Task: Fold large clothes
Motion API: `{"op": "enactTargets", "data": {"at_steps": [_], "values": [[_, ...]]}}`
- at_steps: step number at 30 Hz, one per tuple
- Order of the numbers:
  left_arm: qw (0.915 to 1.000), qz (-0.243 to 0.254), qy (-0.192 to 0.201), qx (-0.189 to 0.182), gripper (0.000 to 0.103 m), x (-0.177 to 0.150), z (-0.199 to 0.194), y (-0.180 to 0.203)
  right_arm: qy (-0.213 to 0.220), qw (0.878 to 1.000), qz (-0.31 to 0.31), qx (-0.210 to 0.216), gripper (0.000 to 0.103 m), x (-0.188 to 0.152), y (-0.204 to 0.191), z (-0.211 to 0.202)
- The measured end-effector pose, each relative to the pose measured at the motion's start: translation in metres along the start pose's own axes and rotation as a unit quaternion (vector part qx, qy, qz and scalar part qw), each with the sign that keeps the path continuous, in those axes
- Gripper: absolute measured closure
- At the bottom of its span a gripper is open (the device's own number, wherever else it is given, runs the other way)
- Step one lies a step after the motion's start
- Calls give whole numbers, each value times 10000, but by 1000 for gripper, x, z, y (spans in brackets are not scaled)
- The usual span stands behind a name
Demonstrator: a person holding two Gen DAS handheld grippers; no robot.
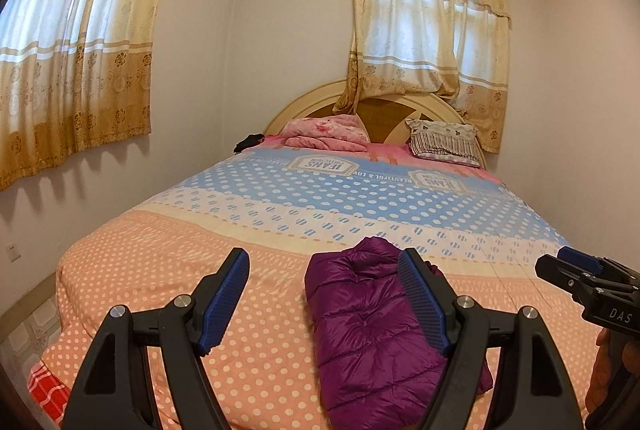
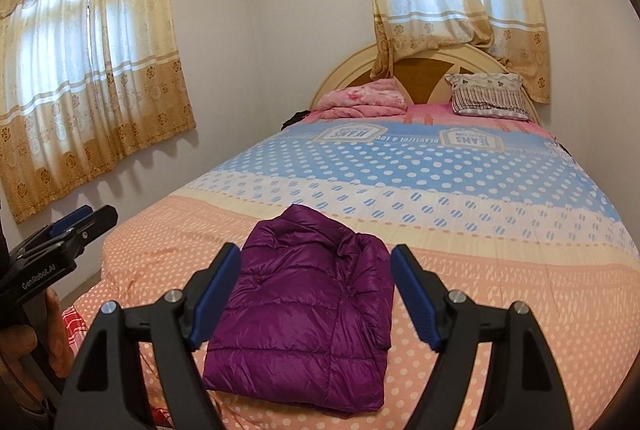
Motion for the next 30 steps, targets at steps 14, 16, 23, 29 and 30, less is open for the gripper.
{"op": "enactTargets", "data": {"at_steps": [14, 16, 23, 29, 30], "values": [[10000, 40, -27, -15, 26, -1, 2, 1, -13, 10000, -1, 19, 22, -3, 0, -3], [10000, 45, -31, -15, 26, -1, 2, 1, -16, 10000, -1, 26, 22, -5, -1, -4], [10000, 45, -29, -20, 26, -2, 2, 0, -26, 10000, 1, 38, 22, -8, 0, -4], [10000, 63, -48, -7, 26, -6, 4, 3, -54, 10000, 14, 47, 22, -11, 1, -5], [10000, 64, -49, -10, 26, -6, 5, 3, -58, 10000, 18, 51, 22, -12, 2, -5]]}}
Point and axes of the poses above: each gripper's, at about its wrist camera, not at the fingertips, and z roughly the way its jaws point, y to its right, x to its top, the point moved 1 cm from there along z, roughly the way its jaws point, and after that the axes turned 1 degree about -x, right-handed, at the moved point
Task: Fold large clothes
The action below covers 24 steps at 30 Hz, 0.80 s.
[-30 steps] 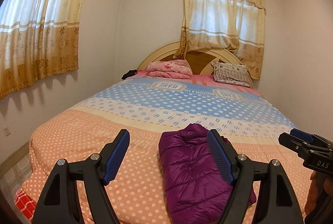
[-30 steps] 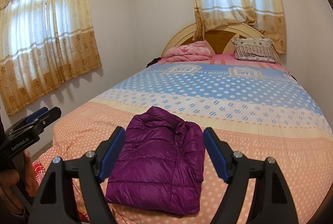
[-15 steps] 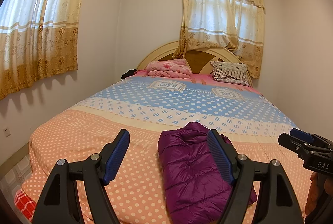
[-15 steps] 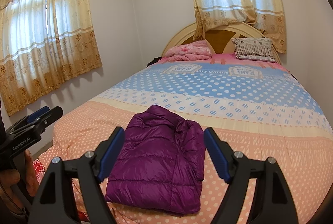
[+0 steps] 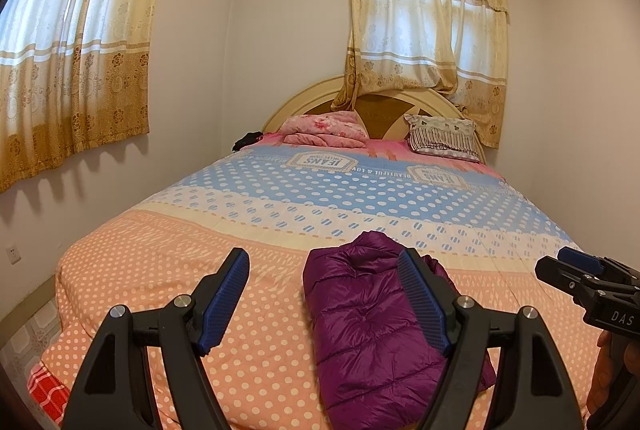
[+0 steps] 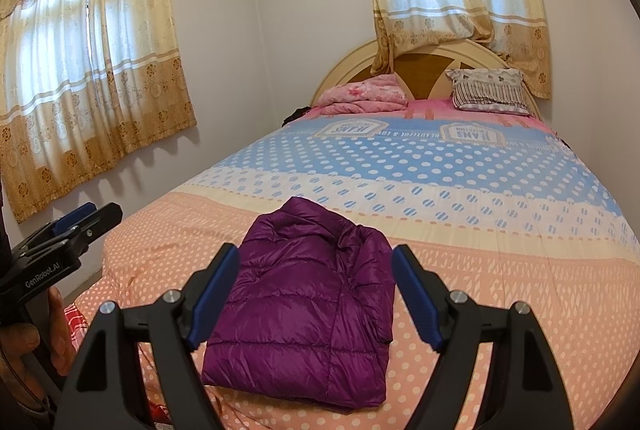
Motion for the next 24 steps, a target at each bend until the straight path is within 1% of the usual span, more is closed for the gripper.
{"op": "enactTargets", "data": {"at_steps": [24], "values": [[10000, 6, -41, 14, 26, -4, 3, 2, -27, 10000, 7, 10, 22, -1, 0, 0]]}}
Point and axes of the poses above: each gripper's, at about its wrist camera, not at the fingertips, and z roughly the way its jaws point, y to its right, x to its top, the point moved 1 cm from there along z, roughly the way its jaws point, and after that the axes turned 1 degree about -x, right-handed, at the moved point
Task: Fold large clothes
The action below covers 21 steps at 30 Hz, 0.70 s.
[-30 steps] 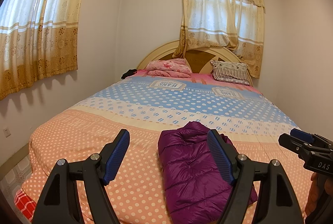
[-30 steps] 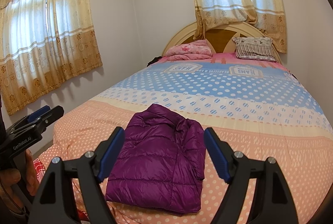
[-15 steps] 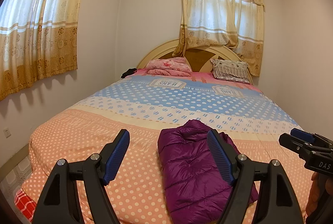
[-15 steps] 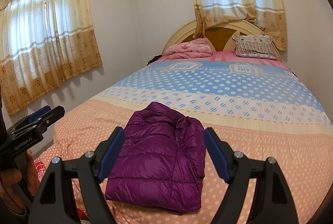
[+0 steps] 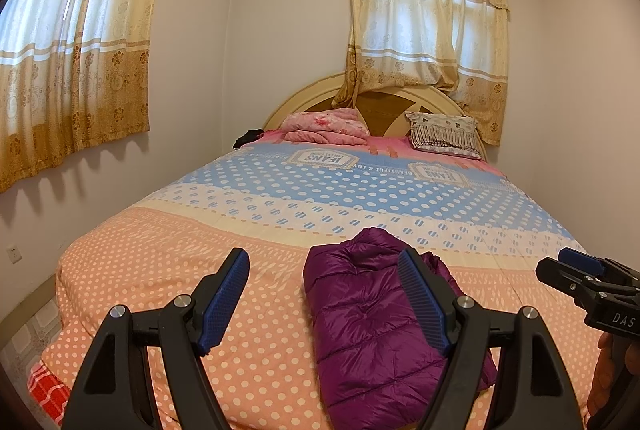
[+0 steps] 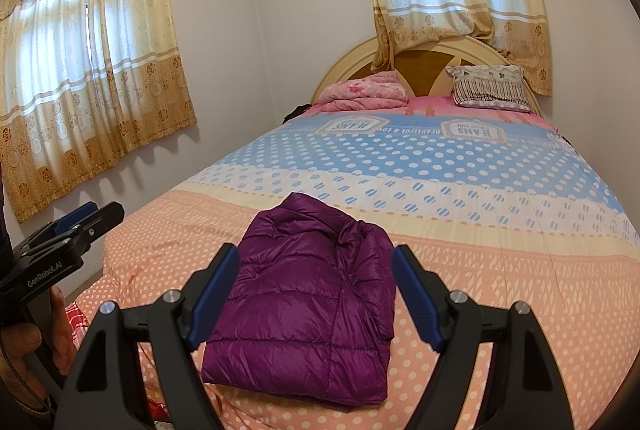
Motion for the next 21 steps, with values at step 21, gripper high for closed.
{"op": "enactTargets", "data": {"at_steps": [21], "values": [[9998, 105, -64, 145, 26, -2, 2, 4, -7, 10000, -7, -15, 22, -2, -3, 0]]}}
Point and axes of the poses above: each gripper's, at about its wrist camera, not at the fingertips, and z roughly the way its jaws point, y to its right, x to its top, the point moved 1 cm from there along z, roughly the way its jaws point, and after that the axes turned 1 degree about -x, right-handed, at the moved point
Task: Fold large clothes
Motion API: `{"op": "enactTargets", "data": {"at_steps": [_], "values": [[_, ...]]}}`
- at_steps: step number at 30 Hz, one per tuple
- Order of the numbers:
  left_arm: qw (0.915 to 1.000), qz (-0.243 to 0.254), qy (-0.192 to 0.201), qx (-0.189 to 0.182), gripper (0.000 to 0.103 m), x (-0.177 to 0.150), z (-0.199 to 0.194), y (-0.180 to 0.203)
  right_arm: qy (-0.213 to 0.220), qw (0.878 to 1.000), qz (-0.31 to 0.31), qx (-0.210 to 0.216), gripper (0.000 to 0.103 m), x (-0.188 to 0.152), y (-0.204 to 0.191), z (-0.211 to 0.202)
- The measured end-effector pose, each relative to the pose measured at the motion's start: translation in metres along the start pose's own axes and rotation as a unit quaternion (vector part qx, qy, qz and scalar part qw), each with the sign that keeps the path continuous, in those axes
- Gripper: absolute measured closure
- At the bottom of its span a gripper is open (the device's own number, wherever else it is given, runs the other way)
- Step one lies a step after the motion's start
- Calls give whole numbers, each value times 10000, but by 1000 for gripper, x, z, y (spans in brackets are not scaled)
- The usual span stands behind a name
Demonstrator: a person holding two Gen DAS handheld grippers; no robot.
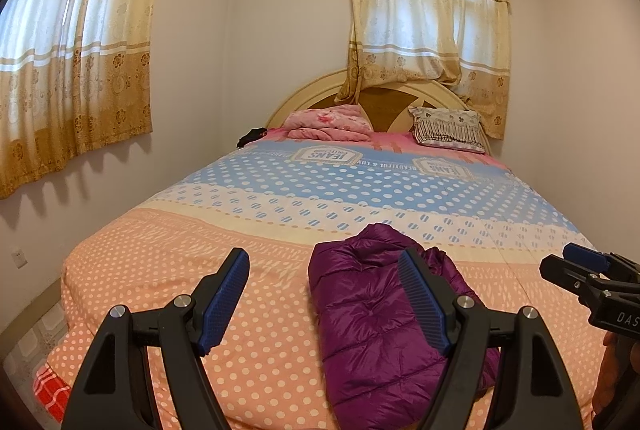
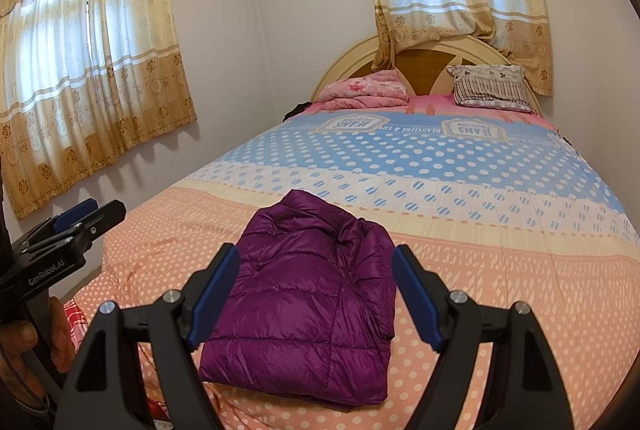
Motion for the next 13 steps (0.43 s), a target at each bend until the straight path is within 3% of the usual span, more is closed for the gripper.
{"op": "enactTargets", "data": {"at_steps": [13], "values": [[10000, 47, 11, 16, 26, -3, 3, 3, -27, 10000, 1, 2, 22, -5, -1, -2]]}}
Point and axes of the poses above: each gripper's, at about its wrist camera, not at the fingertips, and z roughly the way its jaws point, y to its right, x to its top, the point moved 1 cm from there along z, roughly the way its jaws point, and after that the axes turned 1 degree about -x, right-handed, at the moved point
